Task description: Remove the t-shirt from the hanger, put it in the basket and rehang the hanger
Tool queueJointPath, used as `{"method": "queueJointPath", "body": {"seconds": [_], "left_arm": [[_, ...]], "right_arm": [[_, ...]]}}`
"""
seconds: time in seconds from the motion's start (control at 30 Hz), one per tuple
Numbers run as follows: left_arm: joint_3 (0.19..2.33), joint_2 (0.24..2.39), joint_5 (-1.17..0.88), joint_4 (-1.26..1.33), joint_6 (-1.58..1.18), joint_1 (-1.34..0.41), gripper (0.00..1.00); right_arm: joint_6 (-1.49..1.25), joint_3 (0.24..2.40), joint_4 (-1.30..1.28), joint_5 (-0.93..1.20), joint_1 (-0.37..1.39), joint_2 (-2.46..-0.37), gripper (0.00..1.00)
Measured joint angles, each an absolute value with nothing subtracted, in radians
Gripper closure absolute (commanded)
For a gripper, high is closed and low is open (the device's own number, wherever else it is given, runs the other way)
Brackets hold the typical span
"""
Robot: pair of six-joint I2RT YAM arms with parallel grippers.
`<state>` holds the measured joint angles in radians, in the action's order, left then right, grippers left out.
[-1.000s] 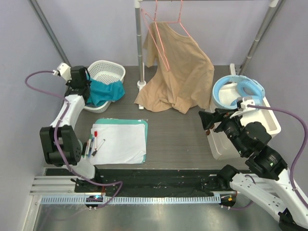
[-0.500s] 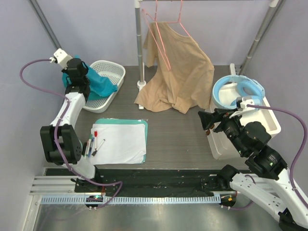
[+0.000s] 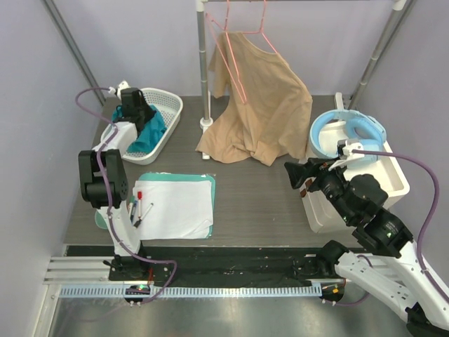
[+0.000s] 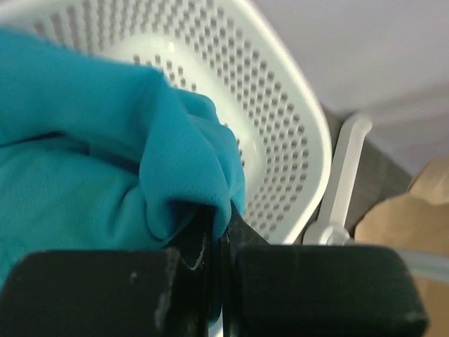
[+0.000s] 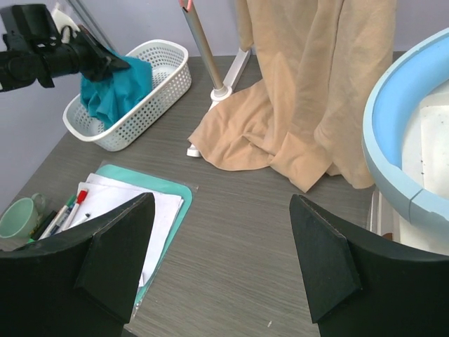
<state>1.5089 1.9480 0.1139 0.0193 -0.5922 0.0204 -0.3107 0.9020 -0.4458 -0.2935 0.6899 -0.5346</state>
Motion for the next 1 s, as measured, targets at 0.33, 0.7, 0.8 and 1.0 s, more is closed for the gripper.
{"method": "queueJointPath", "body": {"seconds": [0.33,0.7,0.8,1.0], "left_arm": [[1.503,2.002,-0.208,-0.125,-0.865,0.076,0.7],[1.479,1.919,-0.21,-0.254,-0.882,0.092,0.27],[1.462,1.812,-0.13,-0.32,-0.883,0.091,0.27],[1.463,1.634,0.062,-0.477,-0.91,0.091,0.3]], "right_arm": [[-0.324,0.902,-0.425,-0.258,0.69,-0.556,0.17],[-0.335,0.9,-0.419,-0.24,0.69,-0.556,0.16],[-0.336,0.9,-0.42,-0.236,0.69,-0.556,0.16],[-0.34,0.9,-0.421,-0.233,0.69,-0.556,0.17]]}}
